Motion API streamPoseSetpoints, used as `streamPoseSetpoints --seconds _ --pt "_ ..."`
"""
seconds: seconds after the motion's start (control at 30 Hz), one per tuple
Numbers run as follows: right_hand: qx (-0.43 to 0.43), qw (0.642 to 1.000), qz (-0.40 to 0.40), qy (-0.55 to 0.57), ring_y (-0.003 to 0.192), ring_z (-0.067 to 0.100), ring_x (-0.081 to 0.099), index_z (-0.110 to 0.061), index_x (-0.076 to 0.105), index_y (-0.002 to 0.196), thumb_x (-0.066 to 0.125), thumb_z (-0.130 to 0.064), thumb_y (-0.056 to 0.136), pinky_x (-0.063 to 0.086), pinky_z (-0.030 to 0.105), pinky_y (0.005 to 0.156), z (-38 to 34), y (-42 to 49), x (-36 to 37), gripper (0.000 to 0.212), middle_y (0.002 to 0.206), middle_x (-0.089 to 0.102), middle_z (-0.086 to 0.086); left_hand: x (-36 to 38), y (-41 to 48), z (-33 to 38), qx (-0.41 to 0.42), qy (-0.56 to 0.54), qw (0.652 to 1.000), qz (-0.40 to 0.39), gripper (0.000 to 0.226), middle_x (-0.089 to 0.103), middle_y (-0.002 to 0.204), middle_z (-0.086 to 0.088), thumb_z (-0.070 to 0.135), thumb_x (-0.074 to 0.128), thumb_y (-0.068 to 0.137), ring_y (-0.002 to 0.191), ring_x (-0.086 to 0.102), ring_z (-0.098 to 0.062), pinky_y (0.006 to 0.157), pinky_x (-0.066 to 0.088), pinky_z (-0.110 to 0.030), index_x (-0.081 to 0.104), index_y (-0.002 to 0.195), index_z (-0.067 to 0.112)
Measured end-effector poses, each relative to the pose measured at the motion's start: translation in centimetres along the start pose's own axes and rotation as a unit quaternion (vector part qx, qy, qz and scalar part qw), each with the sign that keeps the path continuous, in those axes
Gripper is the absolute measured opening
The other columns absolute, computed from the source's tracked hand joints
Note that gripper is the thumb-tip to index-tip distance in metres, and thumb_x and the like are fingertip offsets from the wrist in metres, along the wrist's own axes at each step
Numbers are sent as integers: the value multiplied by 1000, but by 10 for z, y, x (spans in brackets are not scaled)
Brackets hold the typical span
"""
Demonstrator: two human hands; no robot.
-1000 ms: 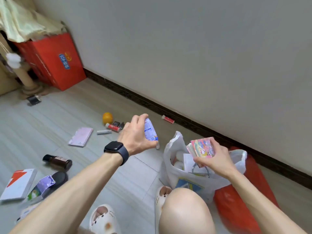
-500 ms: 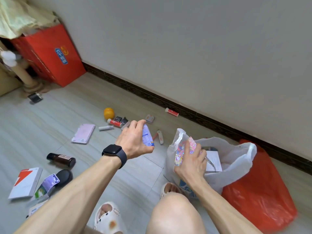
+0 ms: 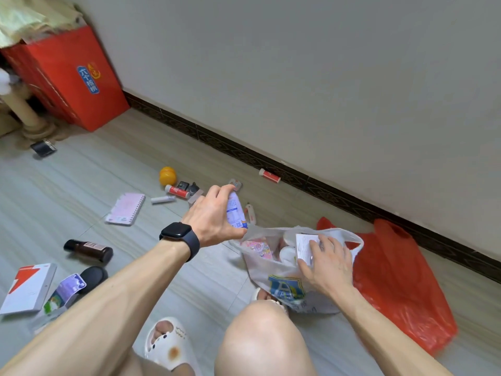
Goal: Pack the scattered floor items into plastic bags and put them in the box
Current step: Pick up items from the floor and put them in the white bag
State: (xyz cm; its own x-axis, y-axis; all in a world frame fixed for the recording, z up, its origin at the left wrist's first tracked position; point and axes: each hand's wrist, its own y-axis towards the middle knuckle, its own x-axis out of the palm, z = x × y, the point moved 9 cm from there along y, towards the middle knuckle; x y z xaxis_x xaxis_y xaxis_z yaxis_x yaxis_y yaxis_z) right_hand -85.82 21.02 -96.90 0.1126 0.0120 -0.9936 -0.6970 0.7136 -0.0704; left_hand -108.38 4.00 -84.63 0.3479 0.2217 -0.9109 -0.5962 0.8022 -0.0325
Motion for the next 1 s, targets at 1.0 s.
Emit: streamPoseSetpoints --seconds 1.0 --pt "53 908 -130 394 96 15 64 -28 47 112 81 -58 61 51 39 85 -36 69 -17 68 100 68 -11 191 17 -102 -249 -91 950 -166 119 23 154 -16 58 75 73 137 31 -37 109 34 -42 0 155 17"
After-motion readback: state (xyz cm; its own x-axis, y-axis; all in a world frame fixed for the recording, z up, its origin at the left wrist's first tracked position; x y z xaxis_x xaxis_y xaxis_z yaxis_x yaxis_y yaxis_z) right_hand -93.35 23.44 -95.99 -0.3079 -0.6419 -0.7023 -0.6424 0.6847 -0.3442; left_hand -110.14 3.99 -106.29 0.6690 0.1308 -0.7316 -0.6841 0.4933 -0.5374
